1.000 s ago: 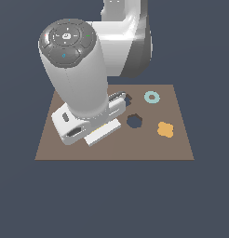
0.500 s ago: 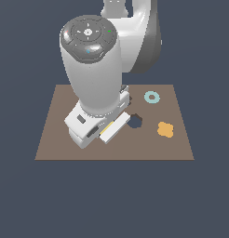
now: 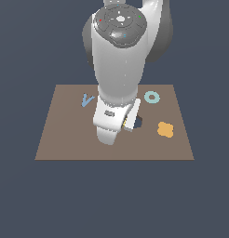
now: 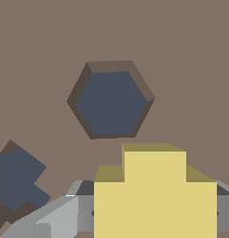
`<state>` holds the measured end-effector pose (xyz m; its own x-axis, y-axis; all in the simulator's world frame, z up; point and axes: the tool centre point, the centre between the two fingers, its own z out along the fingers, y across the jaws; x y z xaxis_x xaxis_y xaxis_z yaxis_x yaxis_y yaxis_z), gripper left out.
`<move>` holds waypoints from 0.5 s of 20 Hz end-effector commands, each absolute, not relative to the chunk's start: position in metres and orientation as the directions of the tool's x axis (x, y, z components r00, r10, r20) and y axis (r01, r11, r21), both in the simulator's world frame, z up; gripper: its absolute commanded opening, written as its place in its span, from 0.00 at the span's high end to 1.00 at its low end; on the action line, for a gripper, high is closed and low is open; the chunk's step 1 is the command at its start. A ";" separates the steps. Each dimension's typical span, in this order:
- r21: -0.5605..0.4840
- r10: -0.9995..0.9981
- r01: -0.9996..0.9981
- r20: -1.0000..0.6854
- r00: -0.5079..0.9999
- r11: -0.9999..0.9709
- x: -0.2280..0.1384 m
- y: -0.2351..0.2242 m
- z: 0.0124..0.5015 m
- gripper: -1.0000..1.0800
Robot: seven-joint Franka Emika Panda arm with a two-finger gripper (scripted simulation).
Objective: Insert a designated object into the corresponding slot on a board.
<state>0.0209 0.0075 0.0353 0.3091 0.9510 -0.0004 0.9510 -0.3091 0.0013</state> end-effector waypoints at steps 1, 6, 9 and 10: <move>0.002 0.983 0.983 -0.001 0.186 -0.186 0.011 0.017 0.036 1.00; 0.002 0.998 0.998 -0.001 -0.059 0.059 -0.012 0.031 0.038 1.00; 0.002 0.982 0.982 -0.001 -0.187 0.187 -0.025 0.036 0.038 1.00; 0.001 0.974 0.974 -0.001 -0.224 0.224 -0.030 0.037 0.039 1.00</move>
<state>-0.0231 0.0348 0.0381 -0.1611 0.9869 -0.0009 0.9869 0.1611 0.0009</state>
